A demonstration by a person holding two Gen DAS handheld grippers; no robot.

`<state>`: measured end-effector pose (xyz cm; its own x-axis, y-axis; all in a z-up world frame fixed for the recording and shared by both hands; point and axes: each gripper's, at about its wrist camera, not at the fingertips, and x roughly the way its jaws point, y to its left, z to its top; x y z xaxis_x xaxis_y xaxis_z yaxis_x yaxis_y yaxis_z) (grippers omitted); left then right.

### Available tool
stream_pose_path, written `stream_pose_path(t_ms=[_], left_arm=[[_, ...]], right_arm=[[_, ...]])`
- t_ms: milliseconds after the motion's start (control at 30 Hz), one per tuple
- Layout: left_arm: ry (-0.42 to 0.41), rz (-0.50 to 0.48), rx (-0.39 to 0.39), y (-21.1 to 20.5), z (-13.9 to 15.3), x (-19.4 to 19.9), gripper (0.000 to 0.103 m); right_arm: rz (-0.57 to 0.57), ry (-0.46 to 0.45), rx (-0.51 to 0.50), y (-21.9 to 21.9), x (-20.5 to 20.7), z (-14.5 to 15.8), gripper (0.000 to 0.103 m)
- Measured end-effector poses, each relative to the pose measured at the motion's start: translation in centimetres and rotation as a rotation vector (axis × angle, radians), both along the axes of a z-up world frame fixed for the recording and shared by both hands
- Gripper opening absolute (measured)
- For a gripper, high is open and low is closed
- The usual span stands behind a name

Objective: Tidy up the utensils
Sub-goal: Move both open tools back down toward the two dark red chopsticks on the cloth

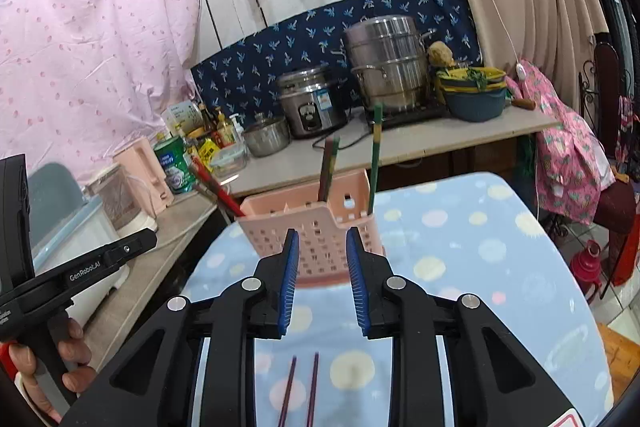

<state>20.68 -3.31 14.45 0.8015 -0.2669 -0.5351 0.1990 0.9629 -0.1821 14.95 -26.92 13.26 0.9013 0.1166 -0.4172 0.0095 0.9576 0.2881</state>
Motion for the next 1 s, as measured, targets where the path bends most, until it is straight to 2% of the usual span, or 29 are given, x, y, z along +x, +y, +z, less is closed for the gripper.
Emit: stream_pose_path(t_ms=[133,267,500,1000], left_arm=[[0.042,-0.003,0.002,0.0,-2.4,-1.8,0.023],[0.075,-0.007,0.026,-0.3,-4.7,-3.6,0.023],[0.132,-0.022,0.016,0.0,-8.0,-6.1,0.023],[0.249,-0.080,0.063,0.1,-12.9,-10.3,0.023]], right_arm=[[0.013,0.053,0.022,0.1,-2.1,-2.6,0.025],[0.021,0.104,0.000,0.4,-4.2,-5.1,0.025],[0.049,0.186,-0.030,1.5,-7.3,-8.3,0.025],[0.102,0.313,-0.085,6.4,-12.7,-14.0,0.025]])
